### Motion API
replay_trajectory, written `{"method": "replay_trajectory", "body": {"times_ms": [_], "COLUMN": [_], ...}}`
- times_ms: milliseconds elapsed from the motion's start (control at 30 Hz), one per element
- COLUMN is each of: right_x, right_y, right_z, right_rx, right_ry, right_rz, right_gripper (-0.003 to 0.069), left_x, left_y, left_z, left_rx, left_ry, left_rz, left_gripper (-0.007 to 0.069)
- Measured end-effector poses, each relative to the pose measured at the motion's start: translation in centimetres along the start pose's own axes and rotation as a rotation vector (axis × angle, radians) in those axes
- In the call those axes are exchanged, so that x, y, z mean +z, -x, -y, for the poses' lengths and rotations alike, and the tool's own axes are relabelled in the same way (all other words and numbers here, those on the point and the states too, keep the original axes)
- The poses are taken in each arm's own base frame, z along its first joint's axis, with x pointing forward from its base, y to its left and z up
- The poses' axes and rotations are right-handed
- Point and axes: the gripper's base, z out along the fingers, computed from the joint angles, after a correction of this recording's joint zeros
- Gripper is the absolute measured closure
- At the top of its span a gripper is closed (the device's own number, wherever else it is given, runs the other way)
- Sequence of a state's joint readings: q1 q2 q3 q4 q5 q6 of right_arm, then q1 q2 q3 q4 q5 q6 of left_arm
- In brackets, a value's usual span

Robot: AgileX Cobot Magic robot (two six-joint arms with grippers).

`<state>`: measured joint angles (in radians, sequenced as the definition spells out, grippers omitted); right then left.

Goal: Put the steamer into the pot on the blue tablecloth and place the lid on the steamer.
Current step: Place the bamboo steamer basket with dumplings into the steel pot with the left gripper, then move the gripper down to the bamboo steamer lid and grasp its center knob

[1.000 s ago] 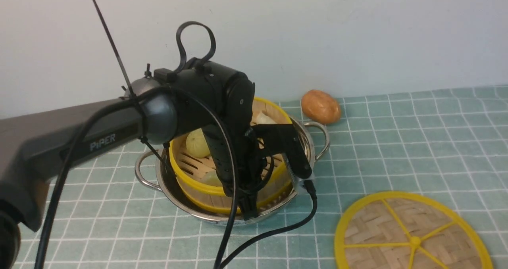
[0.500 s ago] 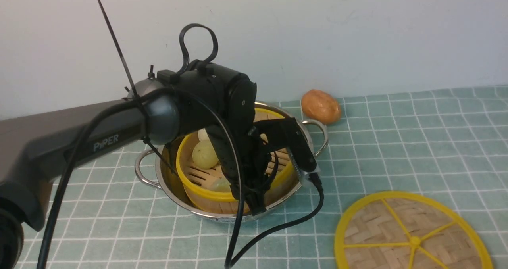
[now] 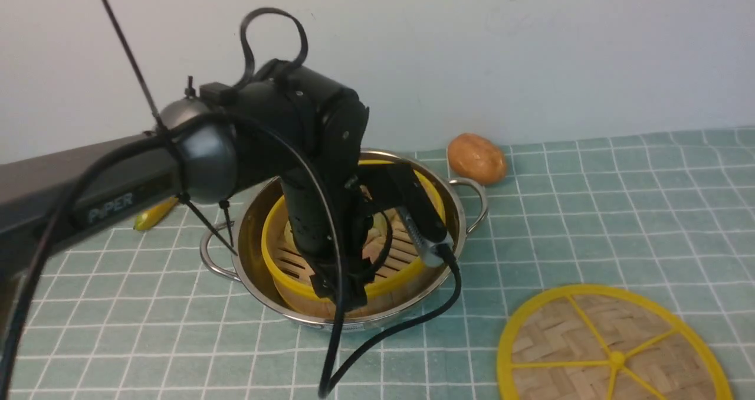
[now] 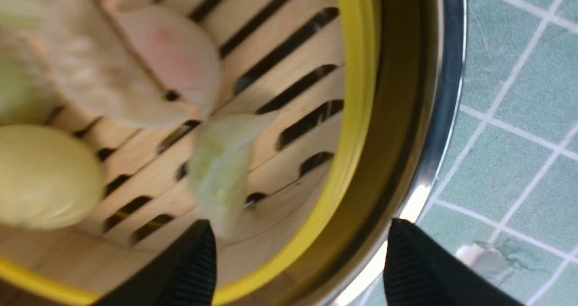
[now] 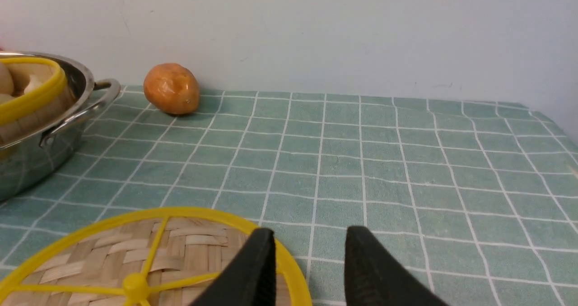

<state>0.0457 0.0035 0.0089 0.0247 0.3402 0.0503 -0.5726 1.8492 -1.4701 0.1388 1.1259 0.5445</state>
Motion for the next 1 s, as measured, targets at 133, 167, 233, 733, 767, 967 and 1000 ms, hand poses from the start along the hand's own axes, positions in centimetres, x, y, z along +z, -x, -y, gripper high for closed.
{"method": "replay_trajectory", "body": {"times_ms": [133, 167, 233, 733, 767, 967, 1000], "right_x": [0.0, 0.0, 0.0, 0.0, 0.0, 0.0, 0.0], "right_y": [0.0, 0.0, 0.0, 0.0, 0.0, 0.0, 0.0], "right_z": [0.0, 0.0, 0.0, 0.0, 0.0, 0.0, 0.0], "right_rx": [0.0, 0.0, 0.0, 0.0, 0.0, 0.0, 0.0], "right_ry": [0.0, 0.0, 0.0, 0.0, 0.0, 0.0, 0.0], "right_rz": [0.0, 0.0, 0.0, 0.0, 0.0, 0.0, 0.0], "right_gripper": [0.0417, 0.0417, 0.0417, 0.0416, 0.0416, 0.0416, 0.0416], "left_x": [-4.0, -5.1, -7.2, -18.4, -18.5, -18.5, -18.5], "left_y": [-1.0, -1.3, -2.0, -6.1, -6.1, -6.0, -6.0], "left_z": [0.1, 0.1, 0.4, 2.1, 2.1, 2.0, 2.0], "left_rx": [-0.027, -0.042, -0.077, -0.206, -0.207, -0.226, -0.229], "left_ry": [0.057, 0.072, 0.096, 0.281, 0.286, 0.283, 0.283], "left_rz": [0.083, 0.107, 0.157, 0.598, 0.607, 0.616, 0.616], "left_gripper": [0.0223, 0.0235, 0.0259, 0.0453, 0.0456, 0.0455, 0.0455]}}
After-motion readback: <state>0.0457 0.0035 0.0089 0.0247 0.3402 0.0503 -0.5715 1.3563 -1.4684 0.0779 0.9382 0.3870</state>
